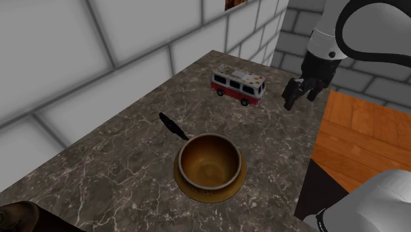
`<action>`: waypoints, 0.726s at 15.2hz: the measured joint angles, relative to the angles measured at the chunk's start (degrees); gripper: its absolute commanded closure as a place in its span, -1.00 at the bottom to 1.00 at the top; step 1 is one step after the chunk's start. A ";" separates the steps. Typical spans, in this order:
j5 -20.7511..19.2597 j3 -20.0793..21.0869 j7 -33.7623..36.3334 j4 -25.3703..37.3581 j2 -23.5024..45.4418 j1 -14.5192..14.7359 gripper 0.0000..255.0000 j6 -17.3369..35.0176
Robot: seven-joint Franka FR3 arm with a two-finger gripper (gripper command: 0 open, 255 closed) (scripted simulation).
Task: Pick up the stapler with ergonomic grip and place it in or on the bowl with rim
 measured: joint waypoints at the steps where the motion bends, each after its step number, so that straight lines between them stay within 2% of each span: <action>1: 0.00 0.00 0.00 0.00 0.00 0.00 -1.00 0.00; 11: 4.61 9.13 6.03 7.35 12.64 3.81 -1.00 5.46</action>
